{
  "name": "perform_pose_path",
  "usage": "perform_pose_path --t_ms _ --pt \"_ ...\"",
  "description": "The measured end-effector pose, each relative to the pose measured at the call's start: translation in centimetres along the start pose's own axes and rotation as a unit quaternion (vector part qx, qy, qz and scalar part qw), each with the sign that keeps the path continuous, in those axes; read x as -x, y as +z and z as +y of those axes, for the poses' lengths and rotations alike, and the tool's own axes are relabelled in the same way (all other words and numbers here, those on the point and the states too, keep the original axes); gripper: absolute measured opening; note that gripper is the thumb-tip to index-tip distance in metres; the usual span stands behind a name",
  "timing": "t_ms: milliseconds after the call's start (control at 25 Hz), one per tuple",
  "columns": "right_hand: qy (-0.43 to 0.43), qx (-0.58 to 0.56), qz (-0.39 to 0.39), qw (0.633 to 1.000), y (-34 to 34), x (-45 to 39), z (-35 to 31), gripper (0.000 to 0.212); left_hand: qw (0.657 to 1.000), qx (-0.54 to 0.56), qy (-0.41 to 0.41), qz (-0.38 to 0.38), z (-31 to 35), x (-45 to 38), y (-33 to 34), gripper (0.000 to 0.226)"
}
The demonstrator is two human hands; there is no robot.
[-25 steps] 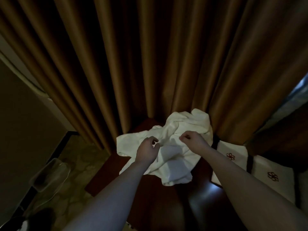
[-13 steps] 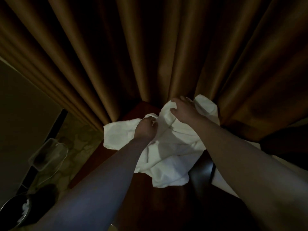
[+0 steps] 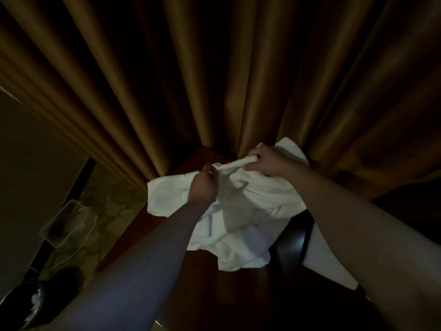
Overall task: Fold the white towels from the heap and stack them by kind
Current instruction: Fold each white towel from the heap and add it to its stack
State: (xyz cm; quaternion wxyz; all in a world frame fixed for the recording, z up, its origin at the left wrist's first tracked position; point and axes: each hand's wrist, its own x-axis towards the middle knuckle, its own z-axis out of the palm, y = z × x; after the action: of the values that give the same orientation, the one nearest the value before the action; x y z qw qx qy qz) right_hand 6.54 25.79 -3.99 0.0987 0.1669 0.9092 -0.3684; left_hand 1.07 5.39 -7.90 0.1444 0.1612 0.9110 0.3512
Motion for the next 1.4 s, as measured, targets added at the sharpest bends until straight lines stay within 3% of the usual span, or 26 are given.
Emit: perform_pose_path --t_ms 80,200,360,560,800,960,1200,1400 --pt "0.007 -0.069 -0.020 0.997 -0.9 1.9 -1.5 0.030 0.999 0.007 0.033 0.005 1.1 0.7 -2.3 0.017" --pt "0.001 -0.085 -0.017 0.996 -1.9 4.9 -3.5 0.028 0.996 0.006 0.085 0.004 2.8 2.6 -6.0 0.017" --pt "-0.020 -0.079 0.046 0.996 -3.8 9.8 -6.9 0.014 0.989 0.030 0.143 0.002 5.3 6.1 -10.6 0.015" --pt "-0.041 -0.155 0.135 0.978 -5.4 18.2 -12.0 0.009 0.976 0.064 0.204 0.038 7.9 11.6 -14.9 0.016" --pt "-0.051 -0.169 0.189 0.966 -3.9 28.3 -14.7 0.022 0.964 0.092 0.247 0.029 9.3 18.4 -16.8 0.016" --pt "-0.027 -0.272 0.156 0.949 -2.7 34.4 -13.3 0.020 0.958 0.083 0.274 0.004 10.0 22.1 -15.5 0.016" --pt "0.100 -0.123 0.110 0.981 -0.9 41.3 -7.1 0.033 0.935 0.027 0.348 -0.069 12.0 26.9 -11.4 0.016" --pt "0.110 -0.204 0.126 0.964 -3.3 48.6 -2.3 0.021 0.926 0.016 0.366 -0.091 13.9 29.9 -7.8 0.012"
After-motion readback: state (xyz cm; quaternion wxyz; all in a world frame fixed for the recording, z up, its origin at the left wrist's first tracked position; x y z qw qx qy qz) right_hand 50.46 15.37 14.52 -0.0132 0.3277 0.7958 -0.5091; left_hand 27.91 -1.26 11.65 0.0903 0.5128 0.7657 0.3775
